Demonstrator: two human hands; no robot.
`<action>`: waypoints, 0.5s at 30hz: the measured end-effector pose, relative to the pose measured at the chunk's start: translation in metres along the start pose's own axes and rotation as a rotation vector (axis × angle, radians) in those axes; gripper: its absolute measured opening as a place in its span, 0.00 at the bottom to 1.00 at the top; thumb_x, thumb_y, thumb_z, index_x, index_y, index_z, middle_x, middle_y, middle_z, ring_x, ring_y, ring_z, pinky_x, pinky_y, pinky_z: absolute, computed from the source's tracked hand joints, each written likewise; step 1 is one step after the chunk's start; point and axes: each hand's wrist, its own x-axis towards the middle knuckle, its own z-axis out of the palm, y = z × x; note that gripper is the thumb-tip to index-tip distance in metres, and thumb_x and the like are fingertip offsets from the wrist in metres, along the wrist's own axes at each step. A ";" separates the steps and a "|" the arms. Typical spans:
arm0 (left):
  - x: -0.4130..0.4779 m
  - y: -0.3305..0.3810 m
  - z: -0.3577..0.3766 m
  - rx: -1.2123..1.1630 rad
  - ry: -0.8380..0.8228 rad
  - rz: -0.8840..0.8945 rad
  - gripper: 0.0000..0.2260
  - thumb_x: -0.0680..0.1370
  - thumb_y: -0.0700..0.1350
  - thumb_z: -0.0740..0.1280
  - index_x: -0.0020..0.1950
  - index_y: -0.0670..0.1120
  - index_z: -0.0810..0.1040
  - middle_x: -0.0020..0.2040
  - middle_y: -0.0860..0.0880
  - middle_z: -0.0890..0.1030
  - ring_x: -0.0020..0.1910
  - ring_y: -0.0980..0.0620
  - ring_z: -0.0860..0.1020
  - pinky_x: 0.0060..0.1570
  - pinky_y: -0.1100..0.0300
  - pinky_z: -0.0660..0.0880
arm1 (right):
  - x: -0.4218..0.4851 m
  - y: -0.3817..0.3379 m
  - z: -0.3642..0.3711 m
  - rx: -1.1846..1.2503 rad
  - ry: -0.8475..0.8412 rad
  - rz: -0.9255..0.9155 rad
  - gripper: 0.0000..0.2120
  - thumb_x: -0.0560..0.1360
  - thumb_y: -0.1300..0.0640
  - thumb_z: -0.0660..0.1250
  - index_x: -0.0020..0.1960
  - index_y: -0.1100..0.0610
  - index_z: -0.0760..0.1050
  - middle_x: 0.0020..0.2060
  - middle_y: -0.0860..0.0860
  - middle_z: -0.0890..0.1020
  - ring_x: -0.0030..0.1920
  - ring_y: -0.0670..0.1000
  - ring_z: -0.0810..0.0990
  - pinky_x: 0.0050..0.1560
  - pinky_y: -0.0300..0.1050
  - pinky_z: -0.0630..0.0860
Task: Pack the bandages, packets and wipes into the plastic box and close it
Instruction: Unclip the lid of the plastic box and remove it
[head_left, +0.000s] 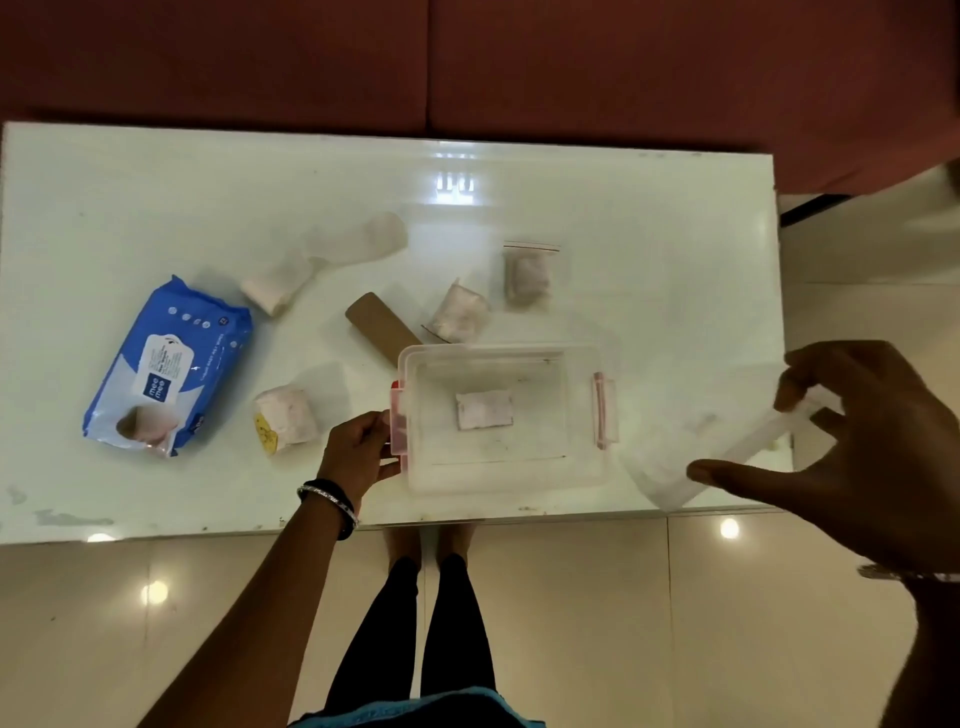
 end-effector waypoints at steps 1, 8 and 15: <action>0.000 0.000 -0.001 0.006 0.000 0.001 0.12 0.82 0.40 0.59 0.48 0.44 0.82 0.43 0.49 0.85 0.37 0.54 0.85 0.35 0.59 0.82 | -0.002 0.011 0.002 0.000 0.046 0.031 0.34 0.51 0.30 0.75 0.44 0.52 0.70 0.54 0.53 0.75 0.55 0.55 0.76 0.49 0.63 0.80; 0.004 -0.001 -0.003 0.064 -0.016 0.032 0.10 0.82 0.40 0.60 0.54 0.39 0.81 0.47 0.44 0.84 0.42 0.46 0.84 0.36 0.57 0.82 | 0.012 0.079 0.067 0.077 0.424 0.155 0.33 0.57 0.32 0.78 0.43 0.57 0.72 0.50 0.55 0.81 0.67 0.53 0.74 0.52 0.59 0.79; 0.006 -0.004 -0.003 0.090 -0.015 0.058 0.11 0.82 0.41 0.60 0.55 0.39 0.80 0.48 0.43 0.84 0.44 0.46 0.83 0.33 0.62 0.81 | 0.019 0.110 0.157 0.208 0.434 0.258 0.32 0.56 0.32 0.79 0.38 0.56 0.70 0.49 0.52 0.82 0.68 0.51 0.74 0.49 0.58 0.80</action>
